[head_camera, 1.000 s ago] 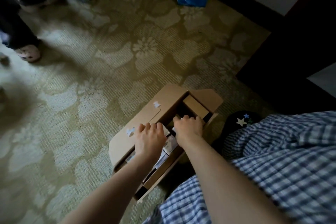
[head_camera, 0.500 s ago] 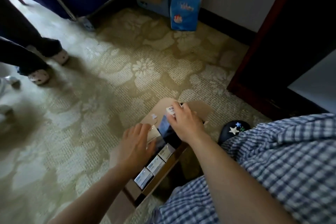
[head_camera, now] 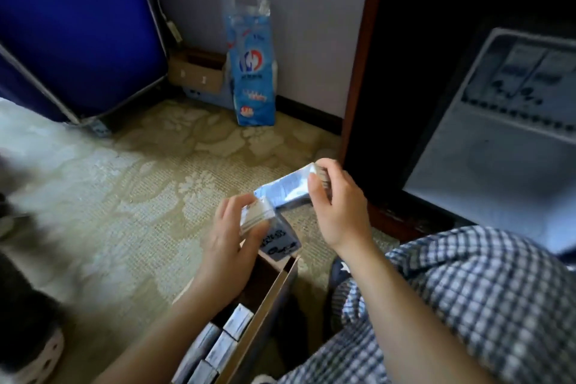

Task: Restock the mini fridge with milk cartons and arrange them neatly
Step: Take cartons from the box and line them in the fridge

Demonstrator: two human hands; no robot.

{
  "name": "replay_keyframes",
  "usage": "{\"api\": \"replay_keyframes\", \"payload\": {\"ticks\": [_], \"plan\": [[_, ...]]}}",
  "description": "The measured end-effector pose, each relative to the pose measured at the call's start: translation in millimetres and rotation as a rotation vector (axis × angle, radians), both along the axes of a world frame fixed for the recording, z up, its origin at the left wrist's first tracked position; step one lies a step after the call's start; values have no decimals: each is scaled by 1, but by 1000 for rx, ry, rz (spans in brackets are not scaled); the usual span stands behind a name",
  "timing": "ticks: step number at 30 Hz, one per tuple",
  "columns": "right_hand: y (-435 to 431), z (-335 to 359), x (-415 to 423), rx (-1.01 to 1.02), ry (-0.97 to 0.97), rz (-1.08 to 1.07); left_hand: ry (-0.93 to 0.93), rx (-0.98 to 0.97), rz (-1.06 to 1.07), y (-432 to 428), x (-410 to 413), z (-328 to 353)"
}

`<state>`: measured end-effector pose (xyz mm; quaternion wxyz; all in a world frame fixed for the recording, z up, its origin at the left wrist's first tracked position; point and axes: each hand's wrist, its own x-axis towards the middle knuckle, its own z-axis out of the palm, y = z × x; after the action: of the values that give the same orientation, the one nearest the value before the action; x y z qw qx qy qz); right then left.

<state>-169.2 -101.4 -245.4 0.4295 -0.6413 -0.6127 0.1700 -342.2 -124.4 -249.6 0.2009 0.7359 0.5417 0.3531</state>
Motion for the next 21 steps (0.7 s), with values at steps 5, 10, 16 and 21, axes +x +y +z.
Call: {"api": "replay_keyframes", "payload": {"ticks": [5, 10, 16, 21], "plan": [[-18, 24, 51, 128, 173, -120, -94, 129, -171, 8, 44, 42], [-39, 54, 104, 243, 208, -187, -173, 166, -355, 26, 96, 68], [-58, 91, 178, 317, 181, -316, -187, 233, -512, 45, 172, 97], [-68, 110, 226, 345, 133, -459, -177, 237, -642, 61, 233, 112]]}}
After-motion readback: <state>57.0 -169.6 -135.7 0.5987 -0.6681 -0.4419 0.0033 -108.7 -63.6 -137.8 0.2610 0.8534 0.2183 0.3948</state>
